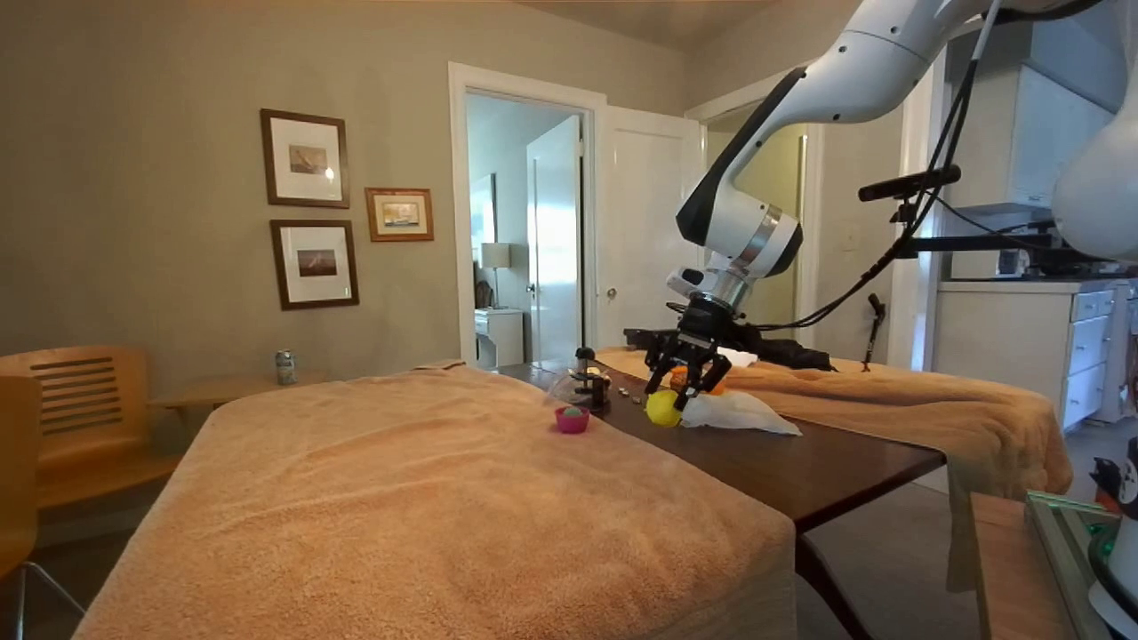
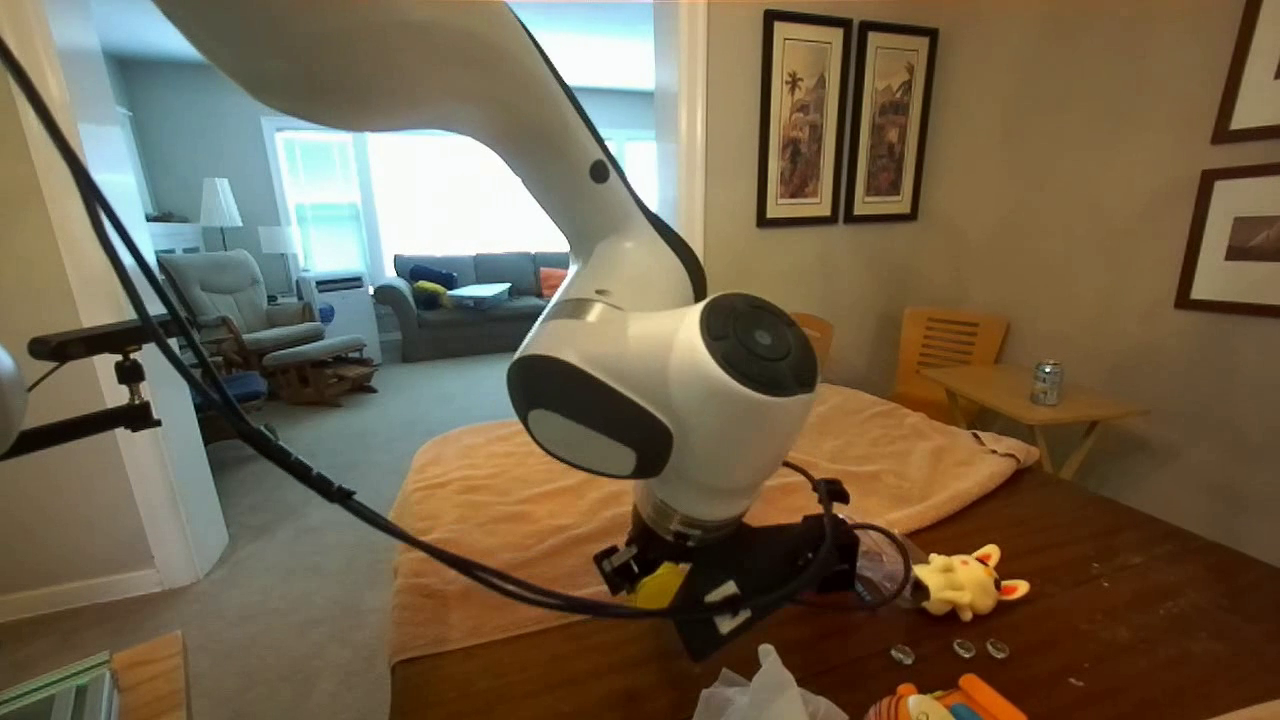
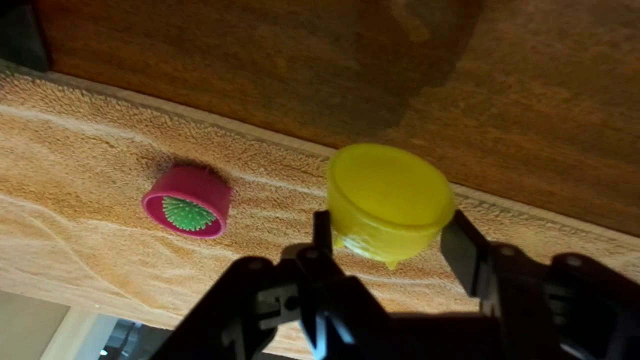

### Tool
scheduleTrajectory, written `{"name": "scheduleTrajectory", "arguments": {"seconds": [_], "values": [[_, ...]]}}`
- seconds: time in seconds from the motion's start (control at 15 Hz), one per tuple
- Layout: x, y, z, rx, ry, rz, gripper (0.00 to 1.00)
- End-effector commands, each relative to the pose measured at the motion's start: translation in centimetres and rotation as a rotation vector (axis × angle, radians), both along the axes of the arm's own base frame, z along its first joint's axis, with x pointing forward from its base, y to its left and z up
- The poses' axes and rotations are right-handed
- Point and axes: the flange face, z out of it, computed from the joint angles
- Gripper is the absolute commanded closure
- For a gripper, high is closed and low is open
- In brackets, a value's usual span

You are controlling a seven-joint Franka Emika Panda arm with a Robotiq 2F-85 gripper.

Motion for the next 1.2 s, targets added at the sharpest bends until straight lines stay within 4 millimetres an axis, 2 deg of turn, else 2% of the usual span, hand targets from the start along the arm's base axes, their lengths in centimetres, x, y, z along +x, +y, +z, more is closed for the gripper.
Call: {"name": "scheduleTrajectory", "arguments": {"seconds": [0.0,0.4,0.8,1.13], "values": [[0.0,-1.3,0.3,0.089,-0.007,0.065,0.67],[0.0,-2.8,0.5,0.161,0.043,0.136,0.67],[0.4,-3.0,1.0,0.191,0.086,0.187,0.67],[0.6,-3.5,0.6,0.247,0.111,0.268,0.67]]}}
